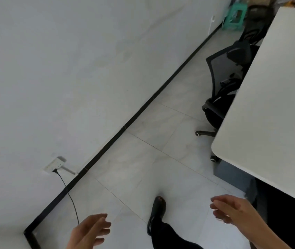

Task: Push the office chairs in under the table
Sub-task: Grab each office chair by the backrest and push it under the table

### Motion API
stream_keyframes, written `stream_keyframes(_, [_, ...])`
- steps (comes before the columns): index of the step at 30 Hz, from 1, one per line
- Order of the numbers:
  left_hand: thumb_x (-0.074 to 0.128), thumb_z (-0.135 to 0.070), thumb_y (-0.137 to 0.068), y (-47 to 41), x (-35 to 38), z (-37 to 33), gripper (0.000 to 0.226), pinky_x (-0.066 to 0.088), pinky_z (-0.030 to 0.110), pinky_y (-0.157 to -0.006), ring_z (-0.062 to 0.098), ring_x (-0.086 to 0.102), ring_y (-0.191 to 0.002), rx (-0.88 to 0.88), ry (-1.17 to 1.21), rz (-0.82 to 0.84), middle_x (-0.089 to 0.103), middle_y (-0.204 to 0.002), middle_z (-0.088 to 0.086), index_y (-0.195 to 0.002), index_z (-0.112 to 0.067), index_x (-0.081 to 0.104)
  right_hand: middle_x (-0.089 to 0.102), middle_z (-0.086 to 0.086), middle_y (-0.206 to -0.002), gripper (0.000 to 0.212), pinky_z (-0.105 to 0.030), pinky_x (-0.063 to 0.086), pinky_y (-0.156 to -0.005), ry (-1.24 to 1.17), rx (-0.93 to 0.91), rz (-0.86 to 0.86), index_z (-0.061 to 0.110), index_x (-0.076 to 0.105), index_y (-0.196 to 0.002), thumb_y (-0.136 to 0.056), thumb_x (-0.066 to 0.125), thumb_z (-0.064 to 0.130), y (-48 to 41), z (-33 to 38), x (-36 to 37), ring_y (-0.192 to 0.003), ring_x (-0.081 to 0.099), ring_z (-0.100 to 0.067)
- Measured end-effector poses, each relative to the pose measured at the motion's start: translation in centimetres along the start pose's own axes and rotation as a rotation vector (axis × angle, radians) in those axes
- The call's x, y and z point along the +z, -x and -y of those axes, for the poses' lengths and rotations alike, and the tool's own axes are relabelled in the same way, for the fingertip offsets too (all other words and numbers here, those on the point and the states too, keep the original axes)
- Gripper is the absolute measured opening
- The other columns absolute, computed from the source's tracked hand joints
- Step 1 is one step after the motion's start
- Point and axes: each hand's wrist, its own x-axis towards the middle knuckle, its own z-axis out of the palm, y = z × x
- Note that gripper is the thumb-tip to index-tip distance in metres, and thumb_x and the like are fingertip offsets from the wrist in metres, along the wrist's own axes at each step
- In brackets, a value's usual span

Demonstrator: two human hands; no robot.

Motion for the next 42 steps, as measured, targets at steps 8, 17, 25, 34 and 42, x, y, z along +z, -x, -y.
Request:
stream_keyframes(8, [0.056, -0.007, -0.09, -12.0, -4.5, -14.1, 0.015, 0.051, 0.042, -0.075, 0.03, 0.069, -0.083, 0.125, 0.016, -0.095, 0.076, -0.08, 0.01, -0.089, -0.009, 0.071, 0.078, 0.003, -0.082, 0.013, -0.031, 0.049, -0.068, -0.022, -0.118, 0.029, 0.017, 0.073, -0.09, -0.091, 0.06, 0.017, -13.6, 14.8, 5.0, -0.079, 0.073, -0.018])
stream_keyframes(17, [0.054, -0.007, -0.09, -26.2, -4.2, -23.3, 0.016, 0.052, 0.043, -0.075, 0.034, 0.069, -0.085, 0.087, 0.028, -0.047, 0.075, -0.079, 0.013, -0.09, -0.004, 0.069, 0.077, 0.005, -0.083, 0.014, -0.038, 0.055, -0.077, -0.033, -0.153, -0.052, 0.019, 0.072, -0.092, -0.091, 0.059, 0.02, -25.1, 26.1, 5.9, -0.079, 0.073, -0.013])
stream_keyframes(25, [0.053, -0.004, -0.09, -45.2, -2.0, -36.9, 0.016, 0.05, 0.045, -0.076, 0.036, 0.069, -0.085, 0.195, -0.042, 0.128, 0.075, -0.08, 0.015, -0.093, -0.004, 0.069, 0.078, 0.002, -0.081, 0.014, -0.031, 0.049, -0.067, -0.152, -0.013, -0.291, 0.014, 0.072, -0.093, -0.091, 0.059, 0.02, -36.6, 32.8, 6.0, -0.084, 0.072, -0.021])
stream_keyframes(34, [0.054, -0.007, -0.09, -61.2, 6.6, -56.1, 0.017, 0.053, 0.041, -0.073, 0.026, 0.071, -0.08, 0.391, -0.26, 0.446, 0.076, -0.08, 0.008, -0.092, -0.011, 0.07, 0.077, -0.005, -0.081, 0.013, -0.036, 0.047, -0.067, -0.373, 0.086, -0.569, 0.01, 0.072, -0.09, -0.09, 0.06, 0.009, -43.6, 39.7, 4.2, -0.085, 0.071, -0.029])
stream_keyframes(42, [0.051, -0.01, -0.092, -70.0, 20.5, -64.9, 0.018, 0.054, 0.041, -0.075, 0.023, 0.072, -0.078, 0.385, -0.394, 0.647, 0.076, -0.081, 0.007, -0.094, -0.01, 0.069, 0.078, -0.005, -0.081, 0.013, -0.035, 0.047, -0.065, -0.473, 0.18, -0.724, 0.011, 0.072, -0.089, -0.091, 0.06, 0.009, -52.4, 41.1, -0.7, -0.083, 0.071, -0.028])
